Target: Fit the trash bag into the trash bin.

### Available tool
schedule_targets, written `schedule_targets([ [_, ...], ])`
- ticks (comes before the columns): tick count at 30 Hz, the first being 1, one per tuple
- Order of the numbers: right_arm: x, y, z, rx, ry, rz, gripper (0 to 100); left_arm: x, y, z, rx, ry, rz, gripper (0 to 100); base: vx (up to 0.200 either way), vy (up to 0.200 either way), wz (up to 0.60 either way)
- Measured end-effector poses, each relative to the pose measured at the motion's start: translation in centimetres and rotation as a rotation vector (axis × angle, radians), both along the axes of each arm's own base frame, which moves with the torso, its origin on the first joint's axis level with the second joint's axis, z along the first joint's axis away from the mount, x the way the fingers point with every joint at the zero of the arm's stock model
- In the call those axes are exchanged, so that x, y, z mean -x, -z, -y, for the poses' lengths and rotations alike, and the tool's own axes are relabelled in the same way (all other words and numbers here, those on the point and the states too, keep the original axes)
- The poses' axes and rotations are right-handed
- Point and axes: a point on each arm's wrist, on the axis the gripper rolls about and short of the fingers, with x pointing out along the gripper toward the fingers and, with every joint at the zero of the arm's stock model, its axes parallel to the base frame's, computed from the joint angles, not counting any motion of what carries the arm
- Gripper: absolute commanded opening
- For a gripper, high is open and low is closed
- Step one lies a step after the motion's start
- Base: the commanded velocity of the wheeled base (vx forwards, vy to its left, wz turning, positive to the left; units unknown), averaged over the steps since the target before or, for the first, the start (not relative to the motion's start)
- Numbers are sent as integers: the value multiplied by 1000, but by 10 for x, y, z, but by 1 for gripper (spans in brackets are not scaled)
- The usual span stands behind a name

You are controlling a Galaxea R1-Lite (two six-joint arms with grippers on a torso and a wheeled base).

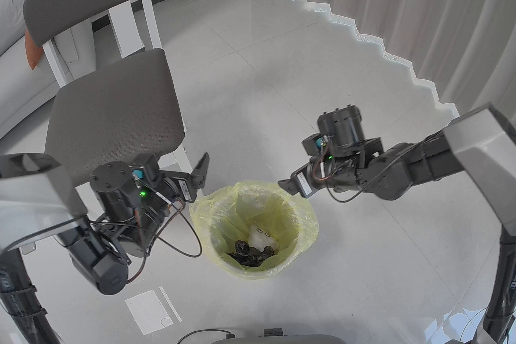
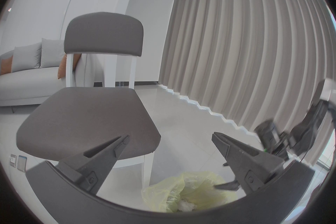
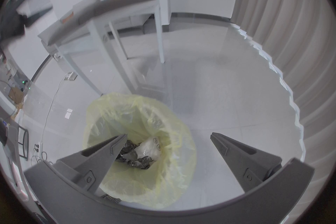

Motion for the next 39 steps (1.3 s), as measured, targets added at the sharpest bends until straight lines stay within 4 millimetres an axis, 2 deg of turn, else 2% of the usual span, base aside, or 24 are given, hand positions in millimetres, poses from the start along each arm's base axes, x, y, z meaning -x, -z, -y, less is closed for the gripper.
schedule_targets([
  [4, 15, -31, 32, -22, 49, 31, 100, -25, 36, 9, -46, 33, -78, 100, 0, 0, 0],
  [7, 26, -47, 54, -37, 90, 42, 100, -42, 62, 14, -78, 60, -145, 100, 0, 0, 0],
  [12, 37, -59, 72, -66, 135, 51, 100, -57, 94, 14, -112, 80, -227, 100, 0, 0, 0],
  [18, 42, -65, 78, -76, 147, 59, 100, -68, 123, 0, -155, 46, -274, 100, 0, 0, 0],
  [25, 44, -64, 80, -75, 150, 54, 100, -77, 145, -17, -172, -2, -315, 100, 0, 0, 0],
  [34, 43, -52, 82, -51, 150, 21, 100, -95, 164, -24, -186, -29, -320, 100, 0, 0, 0],
  [39, 43, -45, 82, -41, 148, 6, 100, -96, 165, -22, -175, -26, -312, 100, 0, 0, 0],
])
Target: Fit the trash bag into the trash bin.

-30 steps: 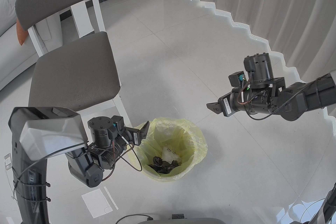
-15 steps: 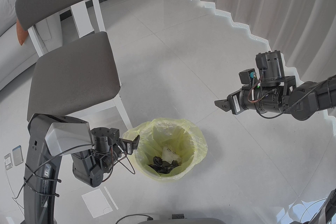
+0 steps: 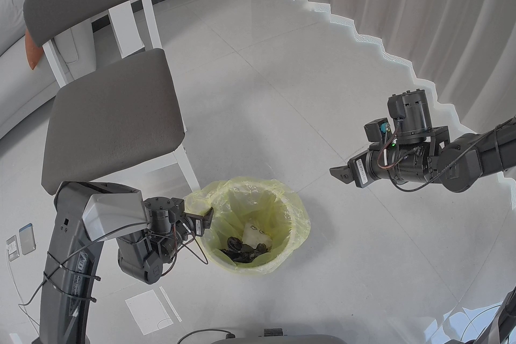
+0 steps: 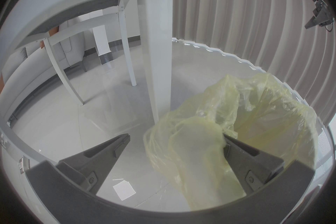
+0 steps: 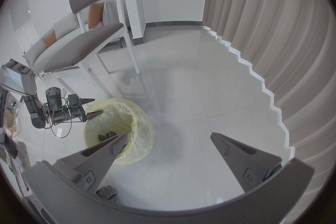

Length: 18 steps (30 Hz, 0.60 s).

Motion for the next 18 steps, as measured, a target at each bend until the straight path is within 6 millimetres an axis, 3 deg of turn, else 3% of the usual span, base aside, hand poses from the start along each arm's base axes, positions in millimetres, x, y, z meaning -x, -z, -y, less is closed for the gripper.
schedule_targets([
  [11, -2, 9, -3, 13, -7, -21, 100, 13, -27, 4, 74, -1, 13, 100, 0, 0, 0],
  [18, -3, 26, -9, 28, -19, -67, 100, 15, -38, -12, 79, -37, 27, 100, 0, 0, 0],
])
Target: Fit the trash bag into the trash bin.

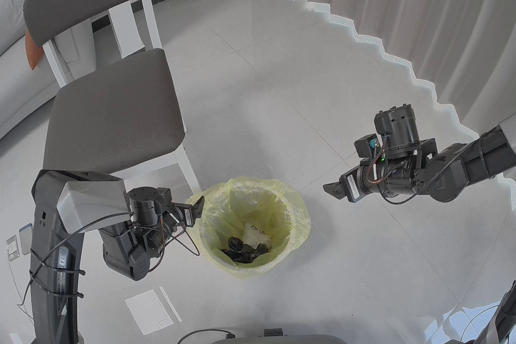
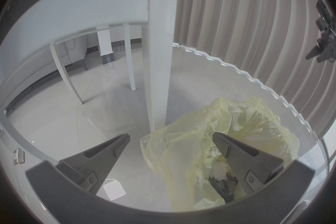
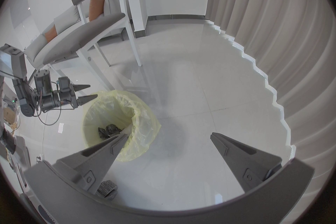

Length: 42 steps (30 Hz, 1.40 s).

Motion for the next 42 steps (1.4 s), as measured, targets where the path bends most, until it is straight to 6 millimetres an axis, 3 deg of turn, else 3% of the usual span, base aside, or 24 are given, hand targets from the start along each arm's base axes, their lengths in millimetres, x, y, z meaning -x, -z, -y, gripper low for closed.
schedule_targets([
  [13, -10, 48, -30, 27, -58, -49, 100, -6, 12, -9, -28, -16, -17, 100, 0, 0, 0],
  [23, -26, 79, -42, 53, -69, -88, 100, -14, 31, -15, -79, -19, -23, 100, 0, 0, 0],
  [33, -44, 84, -40, 40, -47, -74, 100, 4, 10, -19, -10, -18, 22, 100, 0, 0, 0],
  [42, -70, 119, -41, 63, -32, -100, 100, 19, -13, -21, 13, -14, 36, 100, 0, 0, 0],
])
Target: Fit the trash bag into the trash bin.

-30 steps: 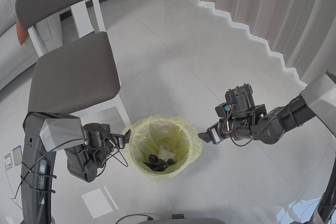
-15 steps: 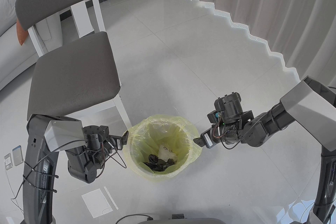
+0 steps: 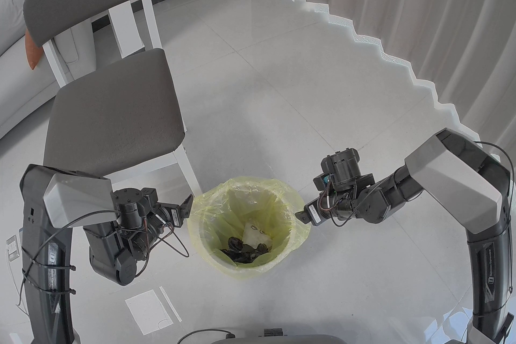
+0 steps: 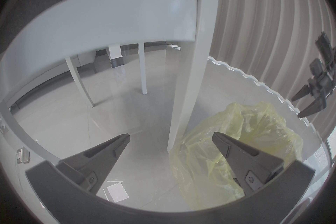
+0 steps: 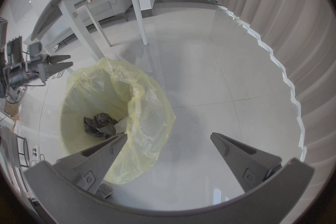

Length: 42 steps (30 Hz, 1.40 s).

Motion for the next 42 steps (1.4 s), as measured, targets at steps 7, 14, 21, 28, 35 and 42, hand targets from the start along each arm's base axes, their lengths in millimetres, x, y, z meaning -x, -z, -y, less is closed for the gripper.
schedule_targets([
  [7, -13, 21, 12, 25, 23, -21, 100, 2, -17, 1, 16, 10, 40, 100, 0, 0, 0],
  [14, -21, 39, 11, 41, 19, -42, 100, 4, -23, 4, 49, 11, 49, 100, 0, 0, 0],
  [21, -24, 50, 4, 55, 2, -65, 100, 9, -36, 10, 91, 35, 69, 100, 0, 0, 0],
  [28, -19, 39, 21, 60, 35, -73, 100, 23, -52, 17, 116, 132, 79, 100, 0, 0, 0],
  [35, 5, -34, 52, 17, 87, 19, 100, 47, -94, 27, 157, 222, 168, 100, 0, 0, 0],
  [42, 57, -126, 78, -66, 139, 176, 100, 79, -145, 18, 183, 255, 284, 100, 0, 0, 0],
])
